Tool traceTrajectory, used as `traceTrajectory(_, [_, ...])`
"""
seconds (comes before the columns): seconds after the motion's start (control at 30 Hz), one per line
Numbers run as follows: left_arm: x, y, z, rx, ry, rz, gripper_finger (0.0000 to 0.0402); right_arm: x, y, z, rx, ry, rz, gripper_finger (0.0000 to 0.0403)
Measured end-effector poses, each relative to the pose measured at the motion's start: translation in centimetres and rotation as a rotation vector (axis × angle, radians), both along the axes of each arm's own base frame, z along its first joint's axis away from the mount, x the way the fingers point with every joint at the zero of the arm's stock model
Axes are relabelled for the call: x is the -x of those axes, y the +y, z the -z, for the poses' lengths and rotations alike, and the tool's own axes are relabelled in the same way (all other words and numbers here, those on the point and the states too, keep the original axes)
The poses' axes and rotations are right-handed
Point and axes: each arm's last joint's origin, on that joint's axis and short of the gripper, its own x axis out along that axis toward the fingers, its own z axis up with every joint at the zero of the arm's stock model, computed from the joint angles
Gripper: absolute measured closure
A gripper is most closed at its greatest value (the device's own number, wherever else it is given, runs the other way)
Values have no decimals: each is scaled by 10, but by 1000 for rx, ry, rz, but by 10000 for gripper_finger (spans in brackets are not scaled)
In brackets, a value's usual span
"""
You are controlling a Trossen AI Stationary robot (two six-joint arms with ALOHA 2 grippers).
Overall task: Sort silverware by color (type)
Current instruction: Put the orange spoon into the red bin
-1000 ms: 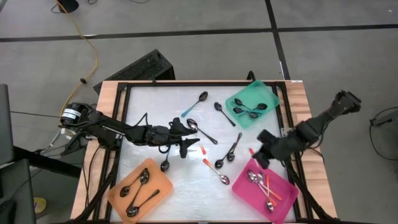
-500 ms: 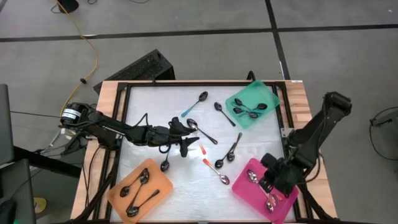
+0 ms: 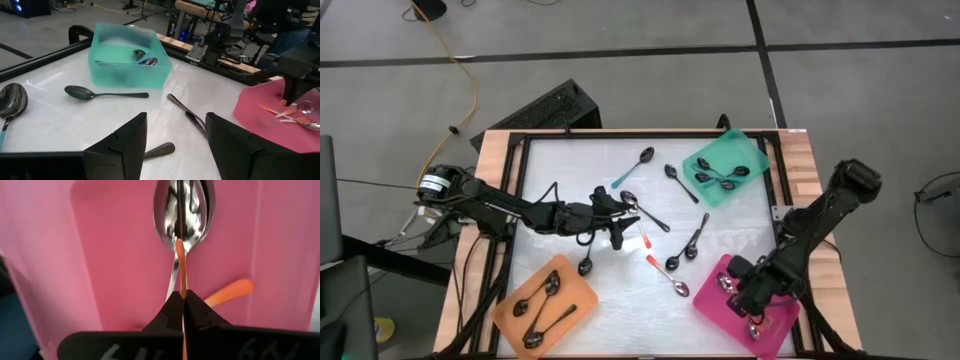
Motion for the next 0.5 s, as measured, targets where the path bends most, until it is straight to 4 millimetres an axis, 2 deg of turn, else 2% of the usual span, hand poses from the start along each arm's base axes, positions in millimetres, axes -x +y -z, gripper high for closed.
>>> traceTrajectory(0.27, [0,0,0,-9,3,1,217,-16,-7,15,58,32,-67,399])
traceTrajectory(0.5, [1,0,3,-13,32,1,217,-22,-11,22,65,65,-91,388])
